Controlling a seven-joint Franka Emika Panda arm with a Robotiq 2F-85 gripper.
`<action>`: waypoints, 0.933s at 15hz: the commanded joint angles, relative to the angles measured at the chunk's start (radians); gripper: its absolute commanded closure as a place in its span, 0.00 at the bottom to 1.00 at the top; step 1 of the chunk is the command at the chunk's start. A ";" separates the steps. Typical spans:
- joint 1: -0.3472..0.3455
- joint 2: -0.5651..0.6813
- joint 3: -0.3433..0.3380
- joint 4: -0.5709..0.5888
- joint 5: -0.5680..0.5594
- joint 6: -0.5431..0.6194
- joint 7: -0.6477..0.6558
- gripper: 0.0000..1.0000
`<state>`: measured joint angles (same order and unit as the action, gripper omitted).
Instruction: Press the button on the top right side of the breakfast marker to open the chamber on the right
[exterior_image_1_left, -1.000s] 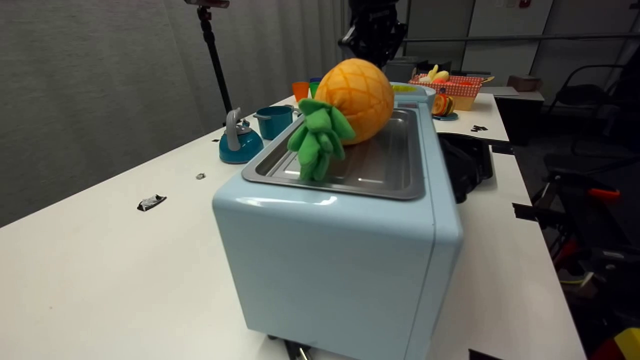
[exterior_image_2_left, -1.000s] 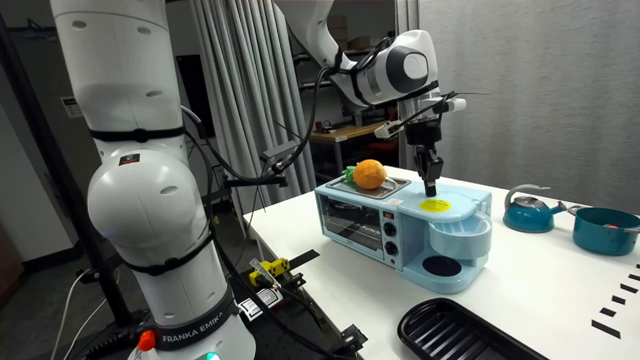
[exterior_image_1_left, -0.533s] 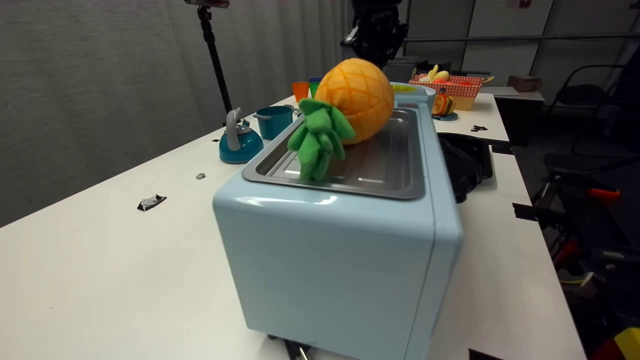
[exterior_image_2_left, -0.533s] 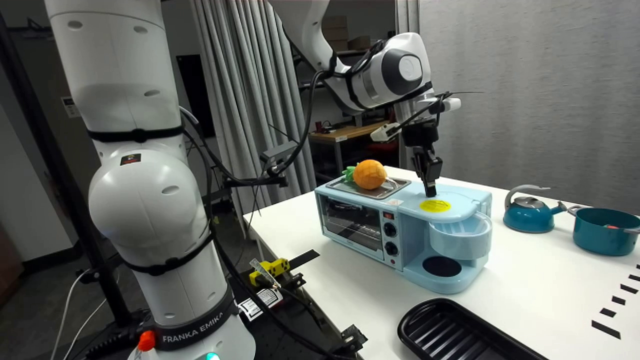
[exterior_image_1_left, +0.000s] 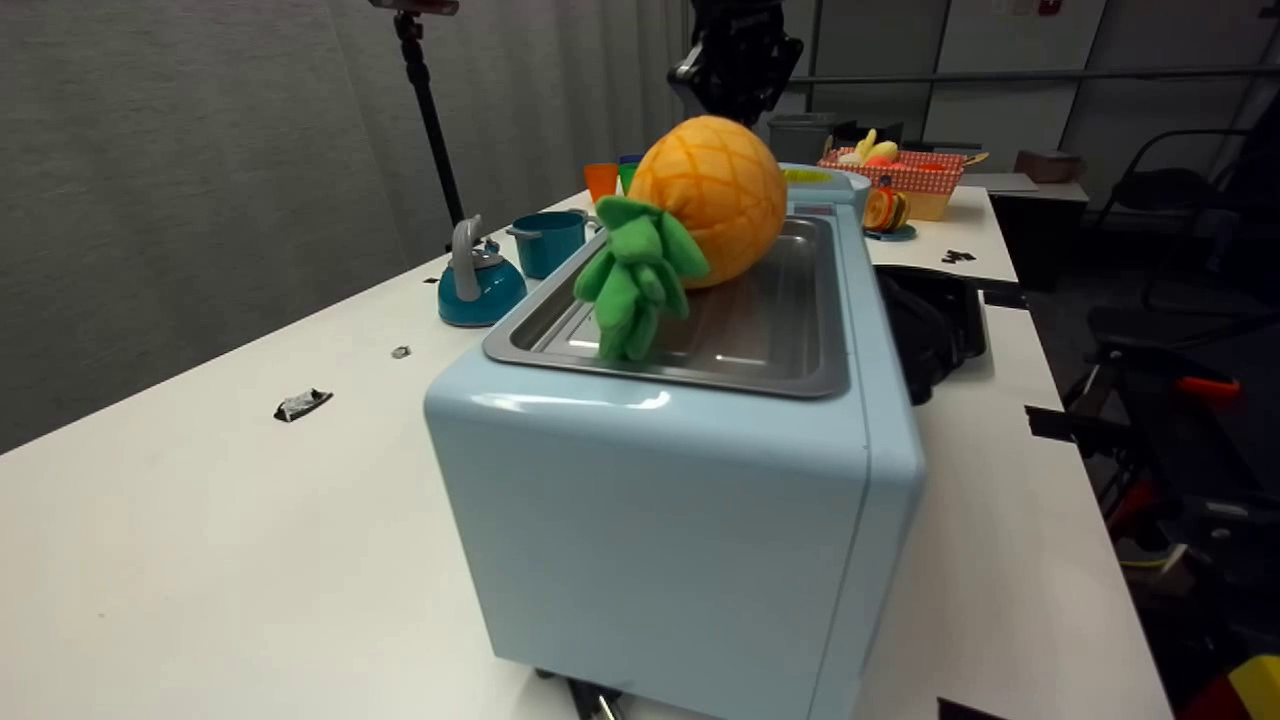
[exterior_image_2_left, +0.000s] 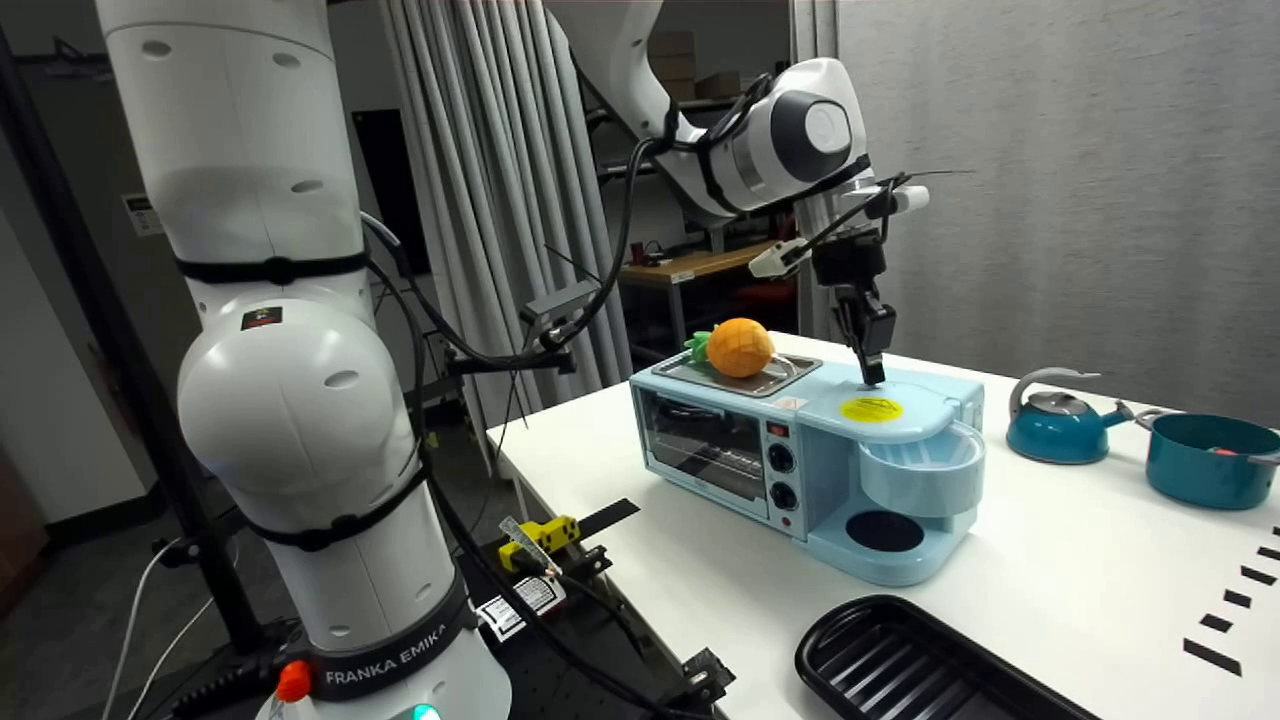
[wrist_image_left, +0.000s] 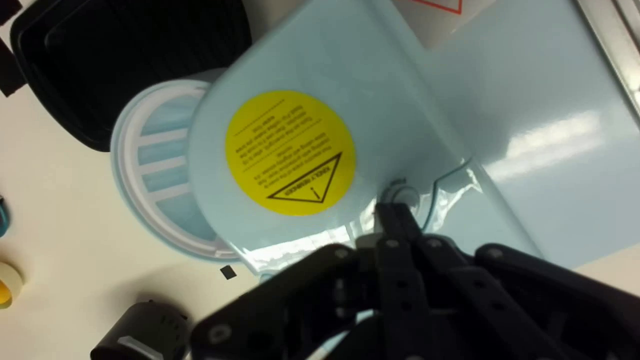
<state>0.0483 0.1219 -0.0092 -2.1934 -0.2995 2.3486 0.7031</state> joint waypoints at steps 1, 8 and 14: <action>0.005 0.050 -0.012 0.086 0.004 -0.009 0.009 1.00; 0.013 0.035 -0.005 0.126 0.035 -0.043 -0.020 1.00; 0.008 -0.001 0.004 0.123 0.066 -0.133 -0.088 1.00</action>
<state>0.0534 0.1434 -0.0043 -2.0861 -0.2679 2.2932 0.6696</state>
